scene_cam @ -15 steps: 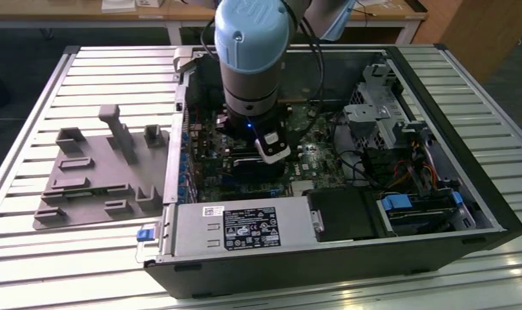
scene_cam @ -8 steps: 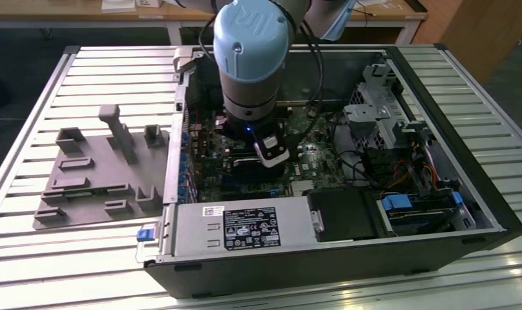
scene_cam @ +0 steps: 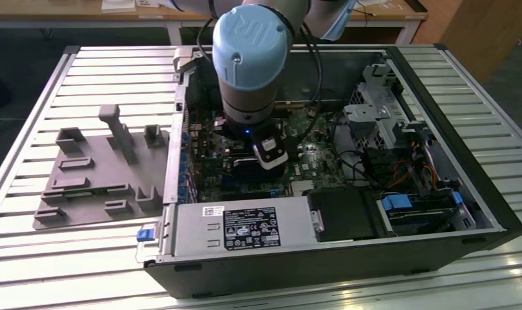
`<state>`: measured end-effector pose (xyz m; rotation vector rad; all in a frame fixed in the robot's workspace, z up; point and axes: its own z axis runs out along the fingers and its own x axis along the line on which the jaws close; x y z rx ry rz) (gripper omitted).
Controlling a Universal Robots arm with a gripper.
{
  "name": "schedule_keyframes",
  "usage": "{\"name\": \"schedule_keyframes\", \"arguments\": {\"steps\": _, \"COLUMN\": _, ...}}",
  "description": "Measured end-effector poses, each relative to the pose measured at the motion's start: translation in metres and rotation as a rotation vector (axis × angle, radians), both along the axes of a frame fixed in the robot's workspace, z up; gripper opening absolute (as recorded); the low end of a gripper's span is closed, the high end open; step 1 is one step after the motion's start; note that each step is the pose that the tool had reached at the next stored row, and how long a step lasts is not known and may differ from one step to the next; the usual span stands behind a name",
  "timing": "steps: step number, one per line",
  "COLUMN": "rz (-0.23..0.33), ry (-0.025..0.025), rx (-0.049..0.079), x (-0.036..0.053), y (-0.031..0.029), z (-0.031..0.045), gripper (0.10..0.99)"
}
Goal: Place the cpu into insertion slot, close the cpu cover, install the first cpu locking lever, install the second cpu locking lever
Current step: 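Install the second cpu locking lever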
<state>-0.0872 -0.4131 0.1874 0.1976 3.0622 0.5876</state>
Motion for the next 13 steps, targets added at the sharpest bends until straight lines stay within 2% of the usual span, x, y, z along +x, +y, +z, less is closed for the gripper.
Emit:
{"name": "schedule_keyframes", "arguments": {"steps": 9, "rz": 0.004, "ry": 0.0002, "rx": -0.001, "x": -0.0015, "y": -0.0001, "z": -0.0019, "gripper": 0.102}}
{"name": "schedule_keyframes", "arguments": {"steps": 13, "rz": 0.004, "ry": 0.0, "rx": 0.0, "x": -0.0015, "y": 0.0, "z": -0.0001, "gripper": 0.102}}
